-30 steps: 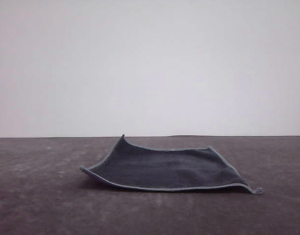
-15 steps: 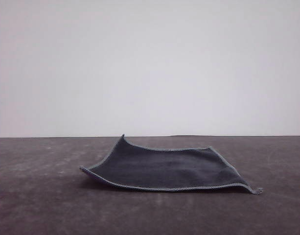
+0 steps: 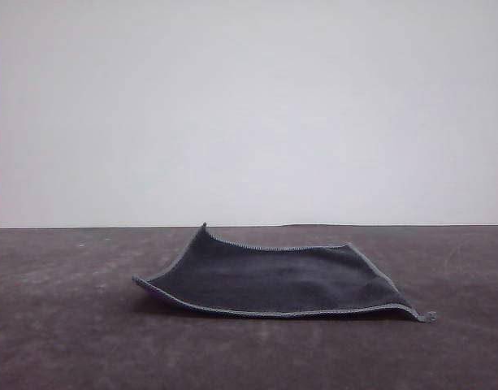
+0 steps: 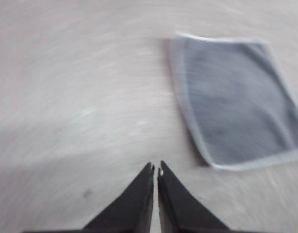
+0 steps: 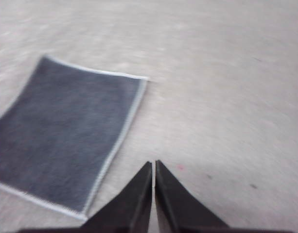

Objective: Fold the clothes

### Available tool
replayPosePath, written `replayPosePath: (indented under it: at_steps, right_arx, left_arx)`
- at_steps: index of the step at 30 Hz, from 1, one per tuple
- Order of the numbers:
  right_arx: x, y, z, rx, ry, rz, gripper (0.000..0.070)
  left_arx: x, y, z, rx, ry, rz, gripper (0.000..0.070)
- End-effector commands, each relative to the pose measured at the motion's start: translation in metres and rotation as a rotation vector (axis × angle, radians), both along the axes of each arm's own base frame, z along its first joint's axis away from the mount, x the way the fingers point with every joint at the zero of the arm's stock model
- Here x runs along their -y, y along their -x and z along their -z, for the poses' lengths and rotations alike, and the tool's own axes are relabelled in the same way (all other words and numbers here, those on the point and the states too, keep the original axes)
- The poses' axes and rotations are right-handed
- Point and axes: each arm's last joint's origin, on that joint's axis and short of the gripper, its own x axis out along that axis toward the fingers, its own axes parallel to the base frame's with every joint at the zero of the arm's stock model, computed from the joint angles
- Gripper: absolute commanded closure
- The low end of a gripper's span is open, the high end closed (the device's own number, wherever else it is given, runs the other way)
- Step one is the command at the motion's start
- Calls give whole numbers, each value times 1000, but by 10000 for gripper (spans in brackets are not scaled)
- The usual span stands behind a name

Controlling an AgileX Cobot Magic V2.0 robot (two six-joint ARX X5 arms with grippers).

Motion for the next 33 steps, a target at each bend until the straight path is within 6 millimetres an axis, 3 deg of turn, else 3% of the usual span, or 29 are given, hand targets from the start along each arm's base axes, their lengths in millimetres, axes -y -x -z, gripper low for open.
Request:
replayPosePath:
  at_steps: [1, 7, 9, 12, 21, 25, 33]
  right_arx:
    - [-3, -1, -2, 23, 19, -29, 693]
    - [-5, 0, -2, 27, 26, -53, 688]
    - [-5, 0, -2, 27, 26, -53, 594]
    - [-5, 0, -3, 28, 26, -51, 339]
    - [-5, 0, -2, 17, 4, -42, 339]
    - [-5, -2, -2, -42, -106, 19, 339]
    - [-9, -26, 7, -262, -277, 89, 339]
  left_arx:
    - [5, 0, -11, 81, -69, 92, 696]
    - [8, 0, -17, 103, -74, 127, 689]
    - [8, 1, -17, 101, -71, 125, 584]
    - [8, 1, -17, 93, -56, 114, 324]
    - [8, 1, -17, 50, 0, 70, 324]
    - [8, -1, -15, -20, 81, -29, 390]
    - [17, -29, -15, -180, 114, -21, 388]
